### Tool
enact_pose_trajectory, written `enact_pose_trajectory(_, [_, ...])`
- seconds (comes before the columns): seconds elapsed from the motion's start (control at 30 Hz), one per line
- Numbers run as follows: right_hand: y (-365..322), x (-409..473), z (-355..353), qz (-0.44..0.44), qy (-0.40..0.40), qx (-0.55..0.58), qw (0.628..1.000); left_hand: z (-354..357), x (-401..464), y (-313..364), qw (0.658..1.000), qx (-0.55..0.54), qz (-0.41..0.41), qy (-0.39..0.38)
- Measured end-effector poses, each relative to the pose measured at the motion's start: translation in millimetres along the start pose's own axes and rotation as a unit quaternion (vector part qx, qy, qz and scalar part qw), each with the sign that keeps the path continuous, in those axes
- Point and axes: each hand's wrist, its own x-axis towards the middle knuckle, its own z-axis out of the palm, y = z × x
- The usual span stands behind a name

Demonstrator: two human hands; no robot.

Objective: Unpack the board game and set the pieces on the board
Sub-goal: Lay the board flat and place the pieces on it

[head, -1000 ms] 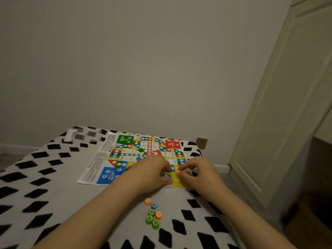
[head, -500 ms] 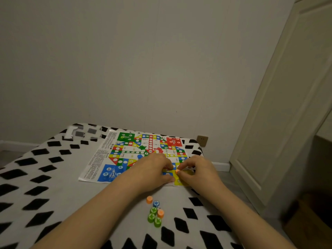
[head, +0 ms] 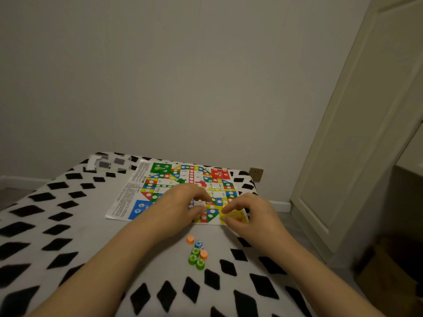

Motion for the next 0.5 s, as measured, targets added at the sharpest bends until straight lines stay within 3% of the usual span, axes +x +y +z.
enact_pose_trajectory(0.2, [-15, -27, 1, -0.074, -0.110, -0.003, 0.991, -9, -42, -1, 1.000, -0.006, 0.021, 0.016])
enact_pose_trajectory(0.5, [-24, -43, 2, -0.091, -0.123, -0.041, 0.987, -8, -67, -5, 0.999, 0.001, 0.031, -0.014])
